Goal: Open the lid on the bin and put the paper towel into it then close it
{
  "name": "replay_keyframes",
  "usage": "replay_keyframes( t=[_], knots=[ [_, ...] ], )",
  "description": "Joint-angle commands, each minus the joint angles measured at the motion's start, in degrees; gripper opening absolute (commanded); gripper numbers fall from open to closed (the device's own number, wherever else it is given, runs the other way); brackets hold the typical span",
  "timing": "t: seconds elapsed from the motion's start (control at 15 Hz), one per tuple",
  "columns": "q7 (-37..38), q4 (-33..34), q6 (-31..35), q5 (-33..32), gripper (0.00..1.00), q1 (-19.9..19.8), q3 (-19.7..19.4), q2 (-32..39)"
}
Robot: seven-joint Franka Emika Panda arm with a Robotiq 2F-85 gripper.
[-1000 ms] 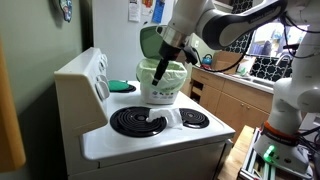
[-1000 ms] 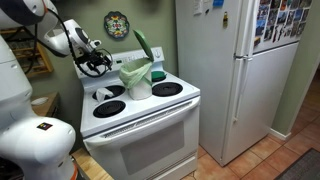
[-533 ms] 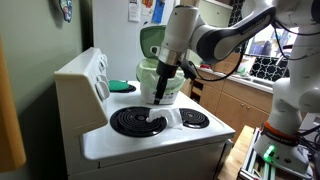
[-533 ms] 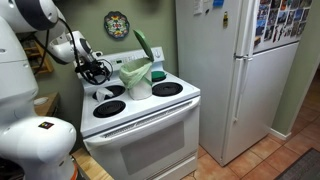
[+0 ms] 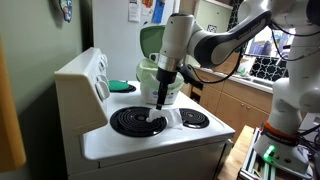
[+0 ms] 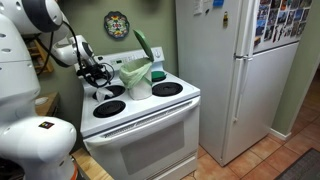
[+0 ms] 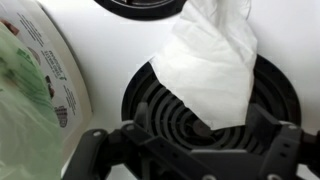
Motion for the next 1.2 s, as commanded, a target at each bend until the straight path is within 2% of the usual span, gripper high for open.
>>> replay_keyframes(
  t=[0.0, 0.6, 0.67, 0.73, 0.8, 0.87, 0.93, 1.13],
  knots=[
    [-1.77, -0.33, -2.65, -0.79, 0.74, 1.03, -1.07, 0.83],
    [-6.54, 0.02, -5.97, 0.69, 0.04, 1.03, -1.24, 2.70],
    [-6.78, 0.10, -6.23, 0.71, 0.01, 1.05, -1.26, 2.79],
    [-6.60, 0.09, -6.22, 0.48, 0.00, 1.12, -1.31, 2.68],
    [-6.44, 0.05, -5.71, 0.86, 0.32, 1.09, -1.27, 2.33],
    [-7.04, 0.02, -5.32, 1.62, 0.28, 0.97, -1.10, 2.01],
    [-7.91, 0.11, -5.11, 2.84, 0.28, 0.84, -0.87, 1.96],
    [-9.52, 0.44, -4.81, 4.37, 0.48, 0.94, -0.70, 1.98]
  ],
)
